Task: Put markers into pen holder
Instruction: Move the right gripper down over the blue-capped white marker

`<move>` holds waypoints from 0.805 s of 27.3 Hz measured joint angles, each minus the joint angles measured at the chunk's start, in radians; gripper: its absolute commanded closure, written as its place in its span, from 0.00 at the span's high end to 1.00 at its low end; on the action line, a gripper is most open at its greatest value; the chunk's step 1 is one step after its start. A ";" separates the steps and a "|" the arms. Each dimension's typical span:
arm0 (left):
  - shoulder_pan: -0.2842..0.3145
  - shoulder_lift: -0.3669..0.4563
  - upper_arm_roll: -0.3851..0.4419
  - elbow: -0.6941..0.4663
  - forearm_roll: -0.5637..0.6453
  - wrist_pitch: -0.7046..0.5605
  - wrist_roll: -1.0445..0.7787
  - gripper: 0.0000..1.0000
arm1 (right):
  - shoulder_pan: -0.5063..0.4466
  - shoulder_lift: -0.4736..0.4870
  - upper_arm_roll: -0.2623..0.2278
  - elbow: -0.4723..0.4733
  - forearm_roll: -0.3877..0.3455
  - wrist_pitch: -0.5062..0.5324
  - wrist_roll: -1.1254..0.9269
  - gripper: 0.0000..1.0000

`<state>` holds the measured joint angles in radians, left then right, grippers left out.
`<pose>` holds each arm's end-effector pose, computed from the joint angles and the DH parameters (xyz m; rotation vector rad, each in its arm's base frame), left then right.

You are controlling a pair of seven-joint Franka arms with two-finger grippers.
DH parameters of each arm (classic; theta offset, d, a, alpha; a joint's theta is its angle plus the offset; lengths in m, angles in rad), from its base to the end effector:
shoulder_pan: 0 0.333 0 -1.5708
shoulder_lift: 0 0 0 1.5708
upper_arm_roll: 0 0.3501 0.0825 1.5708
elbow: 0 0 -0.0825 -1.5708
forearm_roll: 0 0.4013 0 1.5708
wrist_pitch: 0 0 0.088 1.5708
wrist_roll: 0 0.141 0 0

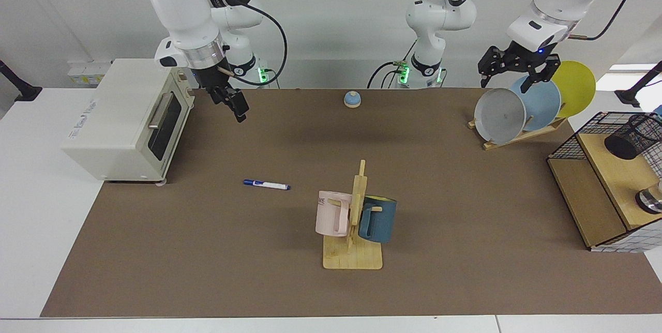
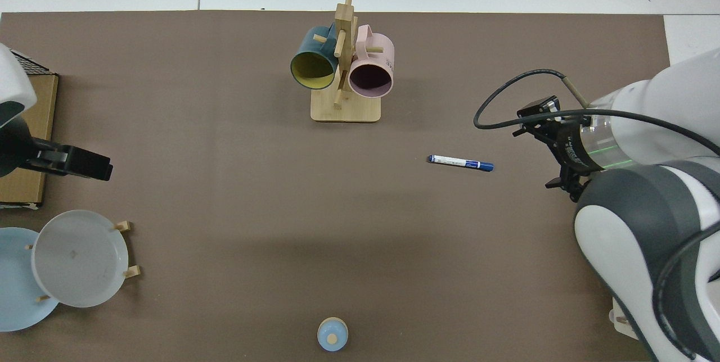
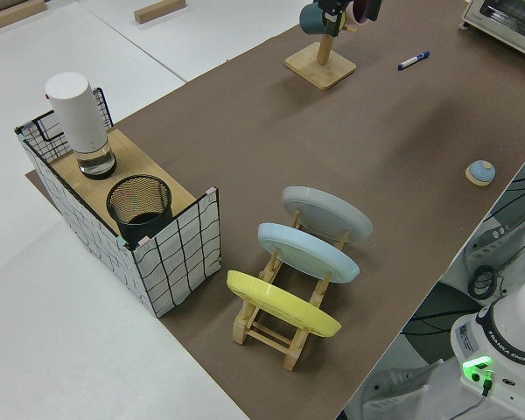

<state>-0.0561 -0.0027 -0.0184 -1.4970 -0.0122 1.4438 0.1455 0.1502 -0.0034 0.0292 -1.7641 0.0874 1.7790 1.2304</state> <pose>0.5545 -0.0432 0.6510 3.1076 -0.3452 -0.0782 0.5704 0.1141 0.5497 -2.6371 1.5599 0.0637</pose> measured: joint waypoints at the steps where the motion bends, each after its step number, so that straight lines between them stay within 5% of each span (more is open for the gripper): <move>1: 0.000 0.000 0.000 0.000 0.000 0.000 0.000 1.00 | 0.000 0.000 0.000 -0.013 0.002 0.010 0.039 0.99; 22: 0.000 0.000 -0.002 0.000 0.000 0.000 0.000 1.00 | 0.016 0.113 -0.002 -0.331 0.008 0.469 0.408 0.99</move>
<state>-0.0561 -0.0028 -0.0205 -1.4970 -0.0124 1.4438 0.1455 0.1659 0.1100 0.0273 -2.0949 0.0953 2.2477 1.6385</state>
